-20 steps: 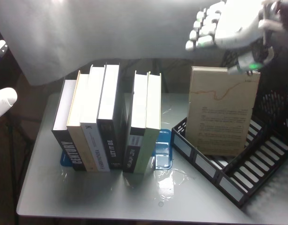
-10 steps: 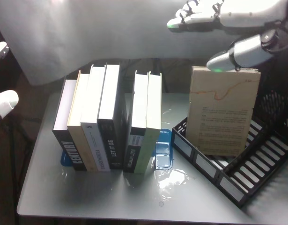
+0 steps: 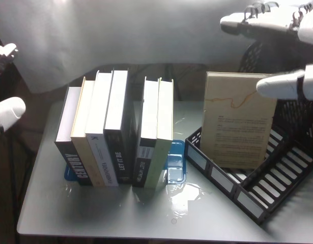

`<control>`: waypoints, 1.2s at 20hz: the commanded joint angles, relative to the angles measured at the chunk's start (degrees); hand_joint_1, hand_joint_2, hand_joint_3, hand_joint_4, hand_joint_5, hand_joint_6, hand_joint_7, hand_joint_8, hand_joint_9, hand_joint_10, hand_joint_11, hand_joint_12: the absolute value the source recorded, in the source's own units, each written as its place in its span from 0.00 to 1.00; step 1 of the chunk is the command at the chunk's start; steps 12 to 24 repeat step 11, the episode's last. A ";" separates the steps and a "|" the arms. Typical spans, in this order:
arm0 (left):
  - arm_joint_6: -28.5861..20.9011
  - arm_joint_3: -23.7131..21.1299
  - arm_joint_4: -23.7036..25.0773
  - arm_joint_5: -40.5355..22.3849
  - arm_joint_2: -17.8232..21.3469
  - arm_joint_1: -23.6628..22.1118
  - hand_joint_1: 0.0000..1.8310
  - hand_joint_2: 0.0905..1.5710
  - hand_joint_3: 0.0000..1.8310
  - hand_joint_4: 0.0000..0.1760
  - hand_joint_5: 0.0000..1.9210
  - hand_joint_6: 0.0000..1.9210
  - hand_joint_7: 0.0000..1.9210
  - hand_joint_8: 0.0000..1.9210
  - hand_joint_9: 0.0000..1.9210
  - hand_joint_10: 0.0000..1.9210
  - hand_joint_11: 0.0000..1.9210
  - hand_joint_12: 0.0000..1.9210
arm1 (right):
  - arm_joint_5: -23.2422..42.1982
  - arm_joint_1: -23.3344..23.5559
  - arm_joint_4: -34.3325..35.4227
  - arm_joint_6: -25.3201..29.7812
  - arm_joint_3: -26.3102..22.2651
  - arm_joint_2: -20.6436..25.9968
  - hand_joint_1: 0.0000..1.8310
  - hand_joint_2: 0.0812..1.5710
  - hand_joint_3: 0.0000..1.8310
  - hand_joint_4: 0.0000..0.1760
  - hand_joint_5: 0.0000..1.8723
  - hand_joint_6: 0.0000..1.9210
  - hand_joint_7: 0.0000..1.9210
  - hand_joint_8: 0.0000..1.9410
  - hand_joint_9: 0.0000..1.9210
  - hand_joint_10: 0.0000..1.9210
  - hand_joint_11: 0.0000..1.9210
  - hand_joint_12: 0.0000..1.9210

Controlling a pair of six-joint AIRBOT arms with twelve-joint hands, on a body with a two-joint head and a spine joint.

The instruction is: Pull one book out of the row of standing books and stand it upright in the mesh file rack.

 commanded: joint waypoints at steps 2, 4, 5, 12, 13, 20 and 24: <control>-0.16 -0.33 0.33 -8.74 1.10 -0.16 0.01 0.90 0.00 0.63 0.00 0.00 0.00 0.00 0.00 0.00 0.00 0.00 | 10.86 -1.67 7.26 -2.03 -1.14 2.00 0.14 0.83 0.00 0.20 0.00 0.00 0.00 0.00 0.04 0.07 0.00 0.23; -0.16 -0.68 1.61 -9.28 1.47 -0.45 0.00 0.90 0.00 0.60 0.00 0.00 0.00 0.00 0.00 0.00 0.00 0.00 | 14.26 -4.28 10.83 -4.29 -2.87 2.92 0.16 0.83 0.00 0.30 0.00 0.00 0.00 0.00 0.04 0.04 0.00 0.09; -0.16 -0.73 2.55 -9.27 1.53 -0.79 0.01 0.91 0.00 0.56 0.00 0.00 0.00 0.00 0.00 0.00 0.00 0.00 | 15.75 -5.65 12.39 -5.77 -3.94 3.48 0.16 0.83 0.00 0.25 0.00 0.00 0.00 0.00 0.03 0.04 0.00 0.07; -0.16 -0.80 5.64 -7.97 1.01 -2.07 0.09 0.92 0.00 0.43 0.00 0.00 0.00 0.00 0.00 0.00 0.00 0.00 | 19.70 -9.56 16.25 -6.80 -5.62 3.89 0.18 0.83 0.00 0.32 0.00 0.00 0.00 0.00 0.04 0.01 0.00 0.05; -0.16 -0.80 5.64 -7.97 1.01 -2.07 0.09 0.92 0.00 0.43 0.00 0.00 0.00 0.00 0.00 0.00 0.00 0.00 | 19.70 -9.56 16.25 -6.80 -5.62 3.89 0.18 0.83 0.00 0.32 0.00 0.00 0.00 0.00 0.04 0.01 0.00 0.05; -0.16 -0.80 5.64 -7.97 1.01 -2.07 0.09 0.92 0.00 0.43 0.00 0.00 0.00 0.00 0.00 0.00 0.00 0.00 | 19.70 -9.56 16.25 -6.80 -5.62 3.89 0.18 0.83 0.00 0.32 0.00 0.00 0.00 0.00 0.04 0.01 0.00 0.05; -0.16 -0.80 5.64 -7.97 1.01 -2.07 0.09 0.92 0.00 0.43 0.00 0.00 0.00 0.00 0.00 0.00 0.00 0.00 | 19.70 -9.56 16.25 -6.80 -5.62 3.89 0.18 0.83 0.00 0.32 0.00 0.00 0.00 0.00 0.04 0.01 0.00 0.05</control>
